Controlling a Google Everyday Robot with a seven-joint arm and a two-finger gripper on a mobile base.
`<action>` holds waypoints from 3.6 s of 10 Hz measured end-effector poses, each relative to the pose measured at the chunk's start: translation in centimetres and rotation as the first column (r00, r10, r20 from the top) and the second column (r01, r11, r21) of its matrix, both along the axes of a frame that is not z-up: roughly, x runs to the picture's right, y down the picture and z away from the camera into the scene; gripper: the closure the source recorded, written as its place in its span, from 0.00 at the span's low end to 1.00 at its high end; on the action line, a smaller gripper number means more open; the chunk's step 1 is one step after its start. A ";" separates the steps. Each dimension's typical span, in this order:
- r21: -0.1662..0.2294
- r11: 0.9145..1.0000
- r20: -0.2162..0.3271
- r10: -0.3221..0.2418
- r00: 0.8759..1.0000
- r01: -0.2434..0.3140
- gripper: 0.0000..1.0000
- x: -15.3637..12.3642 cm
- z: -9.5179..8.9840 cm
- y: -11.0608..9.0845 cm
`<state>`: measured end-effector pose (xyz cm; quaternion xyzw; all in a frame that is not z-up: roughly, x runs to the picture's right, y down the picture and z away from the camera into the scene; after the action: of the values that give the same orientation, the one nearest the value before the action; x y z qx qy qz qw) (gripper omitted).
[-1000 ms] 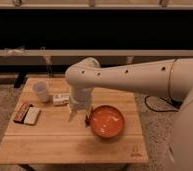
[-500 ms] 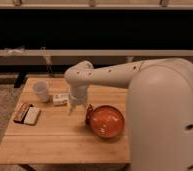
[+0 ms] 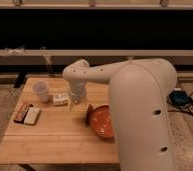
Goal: Place the pepper on the white sponge
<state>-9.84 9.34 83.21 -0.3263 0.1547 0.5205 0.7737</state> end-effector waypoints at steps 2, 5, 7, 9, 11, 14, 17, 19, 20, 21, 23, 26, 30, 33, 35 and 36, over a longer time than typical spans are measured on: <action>0.002 1.000 -0.023 0.016 1.000 -0.016 0.35 1.0 0.6 -0.3; -0.011 0.999 -0.054 0.039 0.998 -0.040 0.35 2.8 1.9 0.1; -0.018 0.999 -0.067 0.048 0.997 -0.049 0.35 3.8 2.8 0.2; -0.027 0.998 -0.082 0.057 0.995 -0.060 0.35 5.0 3.5 0.3; -0.035 0.997 -0.091 0.065 0.994 -0.069 0.35 5.9 4.1 0.5; -0.051 0.996 -0.095 0.062 0.994 -0.067 0.35 6.3 4.7 1.3; -0.071 0.996 -0.097 0.044 0.994 -0.051 0.35 6.1 5.0 2.1; -0.085 0.996 -0.099 0.029 0.995 -0.038 0.35 6.0 5.2 2.8; -0.091 0.995 -0.100 0.020 0.995 -0.029 0.35 5.9 5.3 3.1; -0.097 0.995 -0.101 0.015 0.995 -0.025 0.35 5.8 5.5 3.3; -0.105 0.994 -0.109 0.006 0.994 -0.017 0.35 6.1 5.7 3.7; -0.116 0.993 -0.124 -0.010 0.992 -0.004 0.37 6.3 6.2 4.4; -0.117 0.993 -0.120 -0.016 0.993 0.002 0.74 6.5 5.9 4.6; -0.115 0.993 -0.097 -0.025 0.995 0.013 0.99 6.1 5.4 4.6; -0.105 0.994 -0.051 -0.044 0.998 0.039 1.00 4.6 3.9 4.1; -0.104 0.993 -0.019 -0.059 0.998 0.057 1.00 3.1 2.8 3.8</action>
<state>-6.76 13.12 85.98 -0.3554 0.1994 0.4928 0.7688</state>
